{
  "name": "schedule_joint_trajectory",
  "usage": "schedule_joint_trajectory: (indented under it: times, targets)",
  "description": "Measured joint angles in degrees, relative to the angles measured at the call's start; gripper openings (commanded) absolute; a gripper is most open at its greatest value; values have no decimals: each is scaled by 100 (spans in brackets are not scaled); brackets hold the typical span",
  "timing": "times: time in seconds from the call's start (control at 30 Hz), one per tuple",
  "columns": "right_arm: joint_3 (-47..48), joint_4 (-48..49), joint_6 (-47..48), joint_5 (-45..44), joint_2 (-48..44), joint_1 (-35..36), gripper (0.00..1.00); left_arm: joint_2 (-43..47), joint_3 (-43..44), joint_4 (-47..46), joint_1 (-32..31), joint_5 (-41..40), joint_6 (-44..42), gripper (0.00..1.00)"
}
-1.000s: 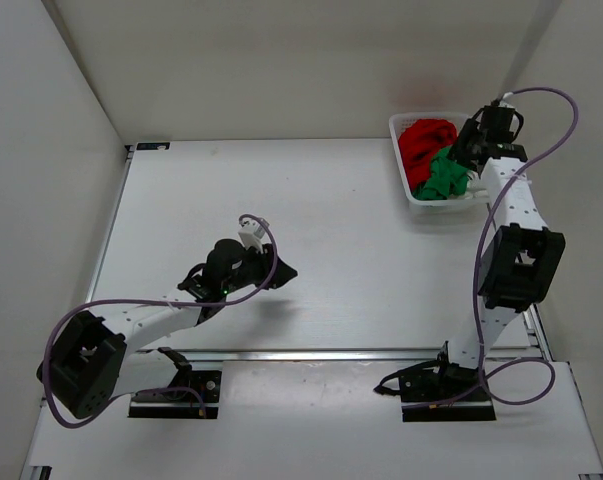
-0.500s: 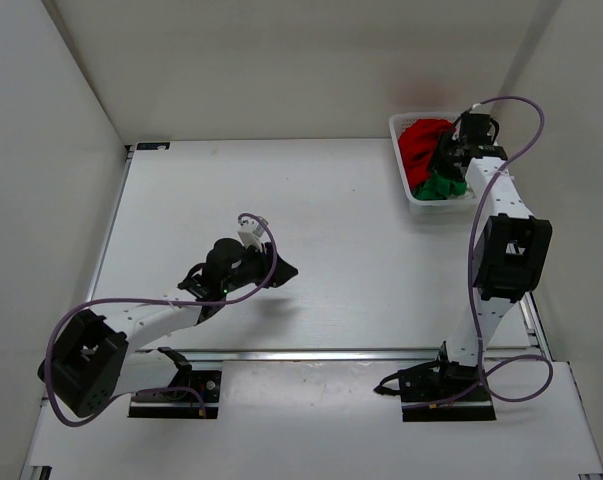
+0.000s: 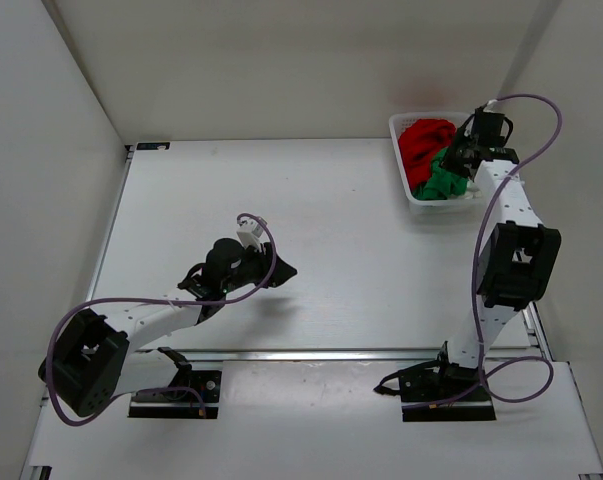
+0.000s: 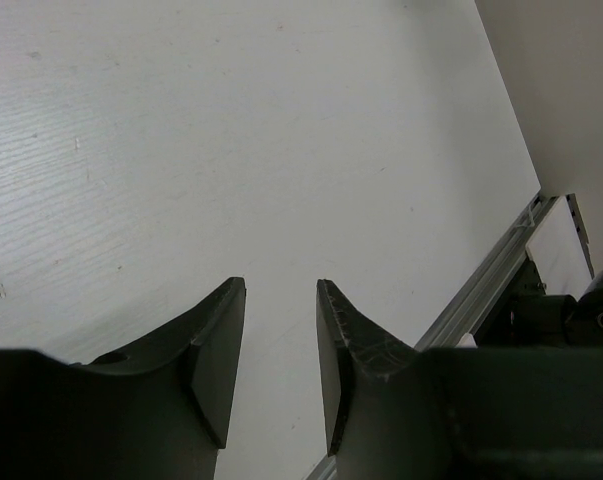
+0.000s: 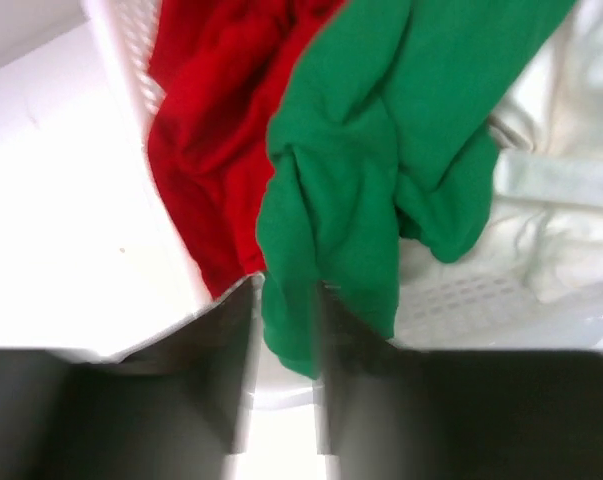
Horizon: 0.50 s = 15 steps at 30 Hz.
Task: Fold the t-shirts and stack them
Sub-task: Grab crumpled tshirt from bin with the right arm
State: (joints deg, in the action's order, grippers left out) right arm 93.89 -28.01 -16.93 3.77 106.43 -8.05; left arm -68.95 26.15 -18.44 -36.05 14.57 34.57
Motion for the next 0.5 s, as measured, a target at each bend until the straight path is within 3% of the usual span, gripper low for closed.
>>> schedule_joint_trajectory:
  times: [0.03, 0.13, 0.3, 0.37, 0.43, 0.5]
  targets:
    - [0, 39, 13, 11, -66, 0, 40, -2, 0, 0, 0, 0, 0, 46]
    - [0, 142, 70, 46, -208, 4, 44, 0, -2, -2, -2, 0, 35, 45]
    - [15, 103, 103, 225, 70, 15, 39, 0, -2, 2, -7, -4, 50, 46]
    - [31, 28, 125, 293, 291, 15, 12, 2, -2, 2, -7, -4, 63, 46]
    - [31, -55, 105, 317, 487, 15, 0, 2, -4, 9, -7, -4, 72, 45]
    - [28, -133, 22, 319, 590, 15, 0, 2, -4, 13, -7, -4, 83, 46]
